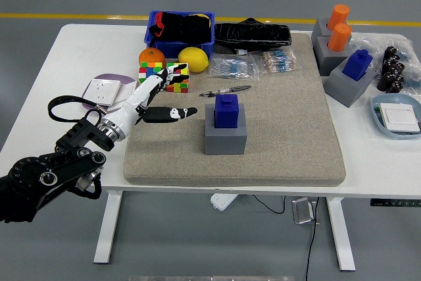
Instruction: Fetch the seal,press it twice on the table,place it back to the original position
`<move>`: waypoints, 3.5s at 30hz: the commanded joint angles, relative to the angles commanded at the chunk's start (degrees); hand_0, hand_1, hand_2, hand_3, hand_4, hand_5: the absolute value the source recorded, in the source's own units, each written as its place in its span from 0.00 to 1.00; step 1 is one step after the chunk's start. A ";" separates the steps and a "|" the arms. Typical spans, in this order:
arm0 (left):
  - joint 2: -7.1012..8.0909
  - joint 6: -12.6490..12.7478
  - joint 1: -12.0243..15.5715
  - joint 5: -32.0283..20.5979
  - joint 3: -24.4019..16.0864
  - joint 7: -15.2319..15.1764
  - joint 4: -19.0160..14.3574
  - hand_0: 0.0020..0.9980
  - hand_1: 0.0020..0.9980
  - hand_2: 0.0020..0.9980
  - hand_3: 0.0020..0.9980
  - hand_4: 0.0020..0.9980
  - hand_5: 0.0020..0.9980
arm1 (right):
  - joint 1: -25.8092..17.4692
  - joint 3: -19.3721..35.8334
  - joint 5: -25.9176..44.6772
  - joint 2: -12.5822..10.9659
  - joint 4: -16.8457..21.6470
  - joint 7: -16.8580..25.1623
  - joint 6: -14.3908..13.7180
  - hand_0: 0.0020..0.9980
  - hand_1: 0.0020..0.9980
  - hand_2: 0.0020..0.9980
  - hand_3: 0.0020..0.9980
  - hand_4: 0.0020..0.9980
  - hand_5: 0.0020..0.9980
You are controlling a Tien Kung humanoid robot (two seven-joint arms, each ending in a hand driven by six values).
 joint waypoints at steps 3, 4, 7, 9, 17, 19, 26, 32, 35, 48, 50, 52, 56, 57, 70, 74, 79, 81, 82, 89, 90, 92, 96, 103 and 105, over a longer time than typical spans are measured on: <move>-0.41 0.16 -0.01 0.18 0.30 0.10 -0.13 0.94 0.88 0.83 0.94 0.96 0.15 | -0.02 -0.05 0.01 0.01 0.01 0.00 0.00 0.84 0.76 0.76 0.70 0.75 0.36; -0.75 0.36 0.00 0.47 0.44 0.19 -0.16 0.94 0.88 0.83 0.94 0.96 0.15 | -0.02 -0.06 0.02 0.02 0.00 0.00 0.00 0.84 0.76 0.76 0.70 0.75 0.36; -1.47 0.78 0.02 0.94 0.66 0.36 -0.13 0.94 0.87 0.81 0.93 0.96 0.02 | 0.01 -0.12 0.03 0.01 0.01 0.01 0.00 0.84 0.76 0.76 0.70 0.75 0.36; -2.19 1.19 -0.04 1.07 0.75 0.45 0.09 0.94 0.87 0.81 0.93 0.96 0.02 | 0.05 -0.21 0.06 0.01 0.00 0.02 -0.02 0.84 0.76 0.76 0.70 0.75 0.36; -5.11 2.73 -0.36 0.91 1.25 0.69 1.16 0.93 0.83 0.76 0.91 0.93 0.00 | 0.18 -0.36 0.24 0.11 0.02 0.01 -0.01 0.84 0.76 0.76 0.70 0.75 0.36; -5.95 3.17 -0.41 0.80 1.20 0.70 1.49 0.93 0.83 0.76 0.91 0.93 0.00 | 0.21 -0.39 0.24 0.04 0.01 0.01 -0.01 0.84 0.76 0.76 0.70 0.75 0.36; -7.66 3.74 -0.58 0.48 1.13 0.68 2.03 0.92 0.79 0.73 0.91 0.90 0.00 | 0.26 -0.50 0.26 -0.01 0.02 0.02 -0.02 0.84 0.76 0.76 0.70 0.76 0.36; -8.41 4.34 -0.78 0.16 1.27 0.67 2.10 0.90 0.76 0.69 0.90 0.89 0.00 | 0.25 -0.69 0.32 0.03 -0.01 0.00 -0.02 0.84 0.76 0.76 0.70 0.75 0.36; -8.76 4.33 -0.83 -0.07 1.25 0.72 2.43 0.90 0.76 0.69 0.90 0.89 0.00 | 0.33 -0.82 0.33 -0.02 0.02 -0.01 -0.01 0.84 0.76 0.76 0.70 0.75 0.36; -10.47 4.95 -1.26 -1.09 1.59 1.39 3.29 0.88 0.72 0.69 0.89 0.85 0.00 | 0.43 -0.76 0.31 -0.11 0.02 0.00 -0.03 0.84 0.76 0.76 0.70 0.75 0.36; -10.72 5.06 -1.37 -1.11 1.64 1.50 3.38 0.88 0.72 0.69 0.89 0.85 0.00 | 0.45 -0.75 0.32 -0.10 0.01 0.01 -0.05 0.84 0.76 0.76 0.70 0.75 0.36; -10.93 5.23 -1.48 -1.05 1.67 1.63 3.51 0.88 0.72 0.69 0.89 0.85 0.00 | 0.47 -0.79 0.30 -0.09 0.04 0.00 -0.03 0.84 0.76 0.76 0.70 0.75 0.36; -11.23 5.51 -1.65 -0.65 1.75 2.07 3.84 0.87 0.67 0.66 0.88 0.79 0.00 | 0.45 -0.83 0.33 -0.09 0.03 0.00 -0.03 0.84 0.76 0.75 0.70 0.75 0.36; -11.30 5.62 -1.72 -0.54 1.79 2.24 3.96 0.87 0.67 0.66 0.88 0.79 0.00 | 0.44 -0.86 0.33 -0.10 0.02 0.00 -0.03 0.84 0.76 0.75 0.70 0.75 0.36; -11.55 6.57 -2.32 0.75 2.10 3.14 4.43 0.83 0.48 0.48 0.86 0.65 0.00 | 0.52 -0.73 0.27 -0.10 0.03 0.00 -0.06 0.84 0.76 0.76 0.69 0.75 0.36; -11.52 6.67 -2.27 0.55 2.16 2.95 4.26 0.81 0.42 0.43 0.85 0.61 0.00 | 0.51 -0.74 0.27 -0.13 0.02 0.01 -0.07 0.84 0.76 0.76 0.69 0.76 0.36; -11.21 6.74 -2.09 0.40 1.79 2.56 3.65 0.81 0.42 0.43 0.85 0.60 0.00 | 0.47 -0.68 0.22 -0.11 0.04 0.01 -0.07 0.84 0.76 0.76 0.69 0.76 0.36; -11.12 6.81 -2.06 0.27 1.55 2.24 3.53 0.81 0.42 0.43 0.85 0.60 0.00 | 0.44 -0.70 0.23 -0.12 0.02 0.01 -0.07 0.84 0.76 0.76 0.69 0.76 0.36; -11.06 6.82 -2.06 0.23 1.35 2.13 3.47 0.81 0.42 0.43 0.85 0.60 0.00 | 0.42 -0.71 0.22 -0.11 0.01 0.00 -0.07 0.84 0.76 0.76 0.69 0.76 0.36; -10.20 7.08 -1.72 0.93 -1.72 1.29 2.42 0.81 0.44 0.43 0.85 0.60 0.00 | 0.39 -0.75 0.18 0.01 0.03 0.01 -0.07 0.84 0.76 0.75 0.69 0.75 0.36; -10.01 7.13 -1.64 1.06 -2.21 1.17 2.25 0.82 0.45 0.43 0.85 0.61 0.00 | 0.38 -0.73 0.17 0.03 0.03 0.01 -0.07 0.84 0.76 0.75 0.69 0.76 0.36; -9.57 7.28 -1.43 1.22 -3.30 0.86 1.92 0.82 0.45 0.43 0.85 0.61 0.00 | 0.33 -0.71 0.17 0.06 0.05 0.01 -0.06 0.84 0.76 0.75 0.69 0.76 0.36; -8.39 7.72 -0.83 1.18 -6.44 0.16 2.00 0.82 0.45 0.43 0.85 0.61 0.00 | 0.19 -0.66 0.13 0.05 -0.02 -0.01 -0.07 0.84 0.76 0.75 0.69 0.76 0.36; -7.37 8.75 0.09 -0.21 -8.01 -1.55 5.48 0.82 0.45 0.43 0.85 0.61 0.00 | 0.26 -0.78 0.10 0.09 0.04 0.02 -0.08 0.84 0.76 0.75 0.69 0.76 0.36; -7.25 9.29 0.61 -1.31 -7.52 -2.37 6.94 0.82 0.45 0.43 0.85 0.61 0.00 | 0.27 -0.92 0.12 0.15 0.06 0.01 -0.06 0.84 0.76 0.75 0.69 0.76 0.36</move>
